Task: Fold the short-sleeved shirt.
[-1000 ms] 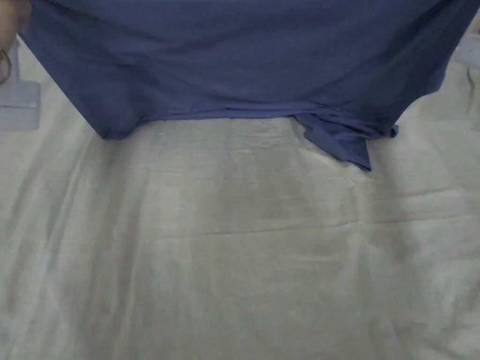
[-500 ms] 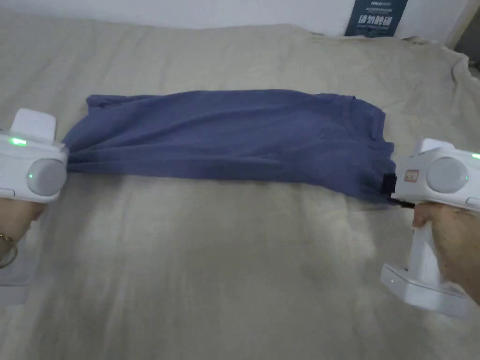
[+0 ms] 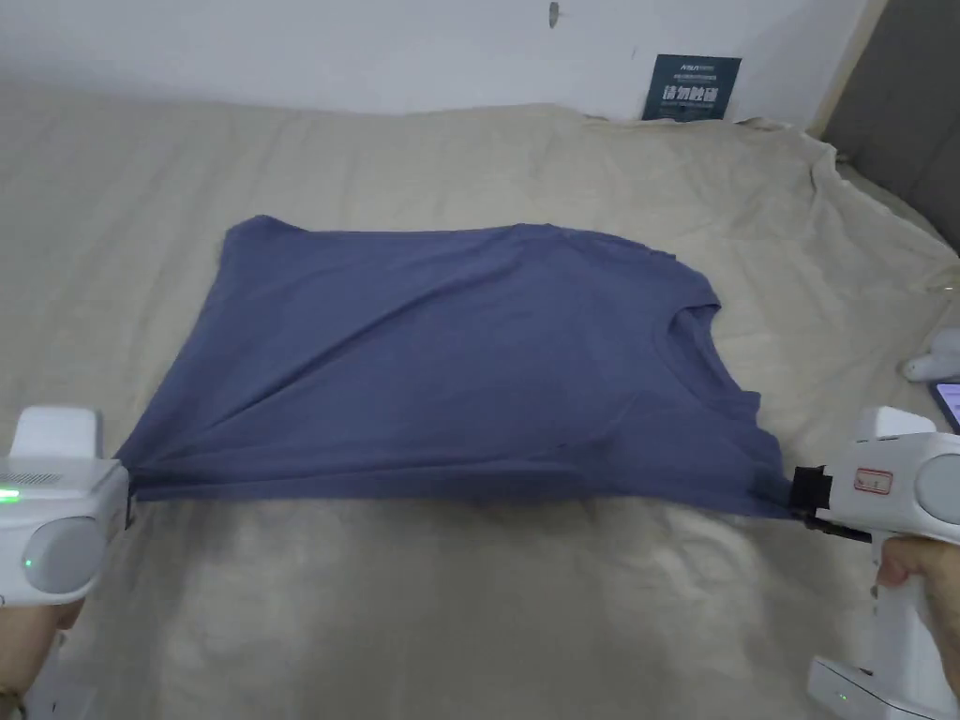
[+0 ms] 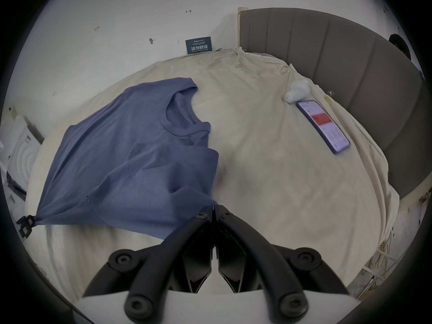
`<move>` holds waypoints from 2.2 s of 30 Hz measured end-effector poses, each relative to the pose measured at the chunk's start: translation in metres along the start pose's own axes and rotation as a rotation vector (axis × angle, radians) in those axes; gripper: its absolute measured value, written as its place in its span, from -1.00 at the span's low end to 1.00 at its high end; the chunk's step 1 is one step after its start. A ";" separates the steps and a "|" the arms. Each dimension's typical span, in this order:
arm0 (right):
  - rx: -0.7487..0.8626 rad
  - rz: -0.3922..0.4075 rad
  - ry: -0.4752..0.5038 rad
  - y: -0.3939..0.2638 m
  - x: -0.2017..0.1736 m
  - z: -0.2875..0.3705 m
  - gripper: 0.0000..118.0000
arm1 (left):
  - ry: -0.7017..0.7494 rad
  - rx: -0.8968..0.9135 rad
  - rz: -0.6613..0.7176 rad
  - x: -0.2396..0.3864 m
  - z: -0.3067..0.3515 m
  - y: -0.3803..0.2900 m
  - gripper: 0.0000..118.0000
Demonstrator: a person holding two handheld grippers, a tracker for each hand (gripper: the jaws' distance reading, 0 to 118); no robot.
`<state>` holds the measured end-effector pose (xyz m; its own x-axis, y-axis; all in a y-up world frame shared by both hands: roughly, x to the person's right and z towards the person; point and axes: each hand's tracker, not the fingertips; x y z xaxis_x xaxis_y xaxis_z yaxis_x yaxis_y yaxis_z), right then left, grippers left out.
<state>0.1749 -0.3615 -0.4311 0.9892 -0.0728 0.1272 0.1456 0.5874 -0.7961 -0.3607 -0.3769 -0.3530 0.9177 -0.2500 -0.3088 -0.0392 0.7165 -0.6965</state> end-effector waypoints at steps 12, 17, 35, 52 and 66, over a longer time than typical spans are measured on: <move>0.015 0.010 0.009 -0.094 0.050 0.070 -1.00 | -0.090 -0.025 0.030 -0.033 0.092 -0.104 -1.00; -0.009 0.004 0.033 -0.128 0.066 0.080 -1.00 | -0.106 -0.043 0.078 -0.042 0.107 -0.129 -1.00; -0.096 0.106 0.047 -0.142 0.078 0.090 0.79 | -0.215 -0.154 0.175 -0.072 0.100 -0.144 0.94; 0.592 0.242 0.126 -0.103 0.003 0.202 0.93 | -0.199 0.560 0.150 -0.047 0.205 -0.034 0.71; 0.641 0.192 0.203 -0.150 -0.028 0.202 -1.00 | -0.289 0.535 0.152 -0.002 0.211 -0.081 -1.00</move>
<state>0.1224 -0.2850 -0.1957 0.9891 -0.0325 -0.1433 -0.0090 0.9600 -0.2799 -0.2761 -0.2972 -0.1591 0.9901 0.0130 -0.1397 -0.0432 0.9756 -0.2151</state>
